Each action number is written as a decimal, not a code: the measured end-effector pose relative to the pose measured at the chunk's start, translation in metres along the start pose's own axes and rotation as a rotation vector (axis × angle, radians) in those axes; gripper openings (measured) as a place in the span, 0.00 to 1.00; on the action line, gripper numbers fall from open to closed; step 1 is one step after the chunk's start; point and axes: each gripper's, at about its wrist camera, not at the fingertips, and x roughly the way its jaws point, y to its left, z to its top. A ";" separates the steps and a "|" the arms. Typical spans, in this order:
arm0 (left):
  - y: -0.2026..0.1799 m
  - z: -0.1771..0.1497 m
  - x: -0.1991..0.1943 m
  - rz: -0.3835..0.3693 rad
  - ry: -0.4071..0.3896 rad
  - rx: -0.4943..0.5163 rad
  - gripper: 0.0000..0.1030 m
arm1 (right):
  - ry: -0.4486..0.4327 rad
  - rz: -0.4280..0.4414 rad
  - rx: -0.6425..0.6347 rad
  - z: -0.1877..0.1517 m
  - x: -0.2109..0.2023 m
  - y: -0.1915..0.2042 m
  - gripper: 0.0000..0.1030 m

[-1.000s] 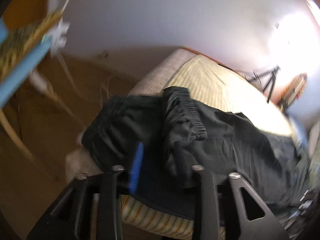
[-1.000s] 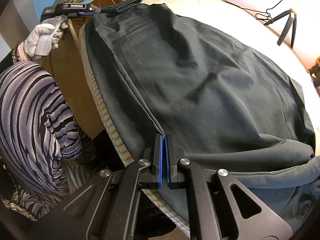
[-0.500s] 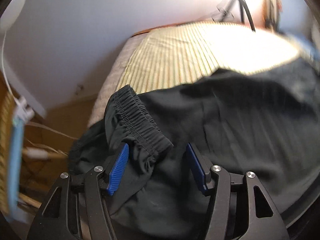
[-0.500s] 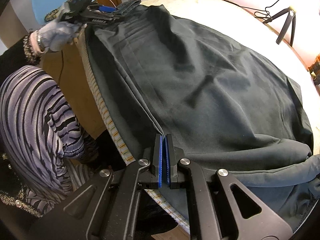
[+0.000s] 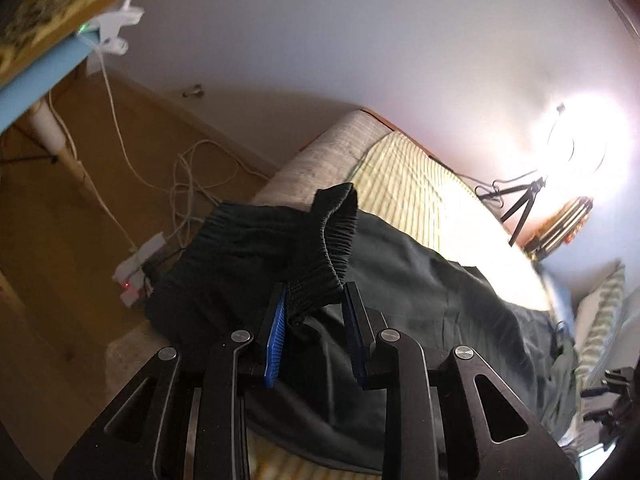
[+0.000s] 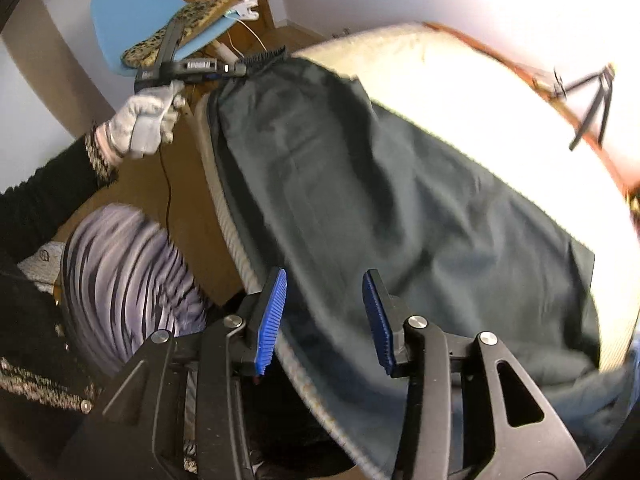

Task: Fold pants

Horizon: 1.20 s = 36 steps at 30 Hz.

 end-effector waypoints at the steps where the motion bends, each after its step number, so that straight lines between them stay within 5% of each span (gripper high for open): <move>1: 0.005 0.002 -0.001 -0.007 -0.004 -0.026 0.25 | -0.015 0.005 -0.007 0.012 0.003 -0.001 0.41; 8: 0.019 0.016 -0.009 -0.017 -0.049 -0.064 0.27 | -0.057 0.030 -0.113 0.094 0.046 0.012 0.41; 12: 0.024 0.013 -0.001 -0.082 0.008 -0.095 0.58 | -0.066 0.050 -0.143 0.126 0.081 0.014 0.41; 18: 0.020 0.013 0.014 -0.045 0.027 -0.110 0.58 | -0.054 0.019 -0.149 0.177 0.131 0.006 0.41; 22: 0.023 0.015 0.017 -0.042 0.013 -0.141 0.51 | -0.036 0.002 -0.074 0.198 0.153 -0.021 0.41; 25: 0.017 0.014 0.021 0.001 0.000 -0.113 0.18 | -0.024 0.028 -0.022 0.207 0.165 -0.035 0.41; 30: 0.007 0.009 0.015 0.037 -0.050 -0.056 0.10 | 0.037 0.008 -0.053 0.216 0.190 -0.029 0.41; 33: 0.005 0.009 0.009 0.042 -0.069 -0.034 0.09 | 0.046 0.017 -0.074 0.216 0.196 -0.024 0.07; 36: 0.012 0.010 0.003 0.040 -0.083 -0.051 0.09 | 0.041 0.004 -0.102 0.217 0.197 -0.017 0.03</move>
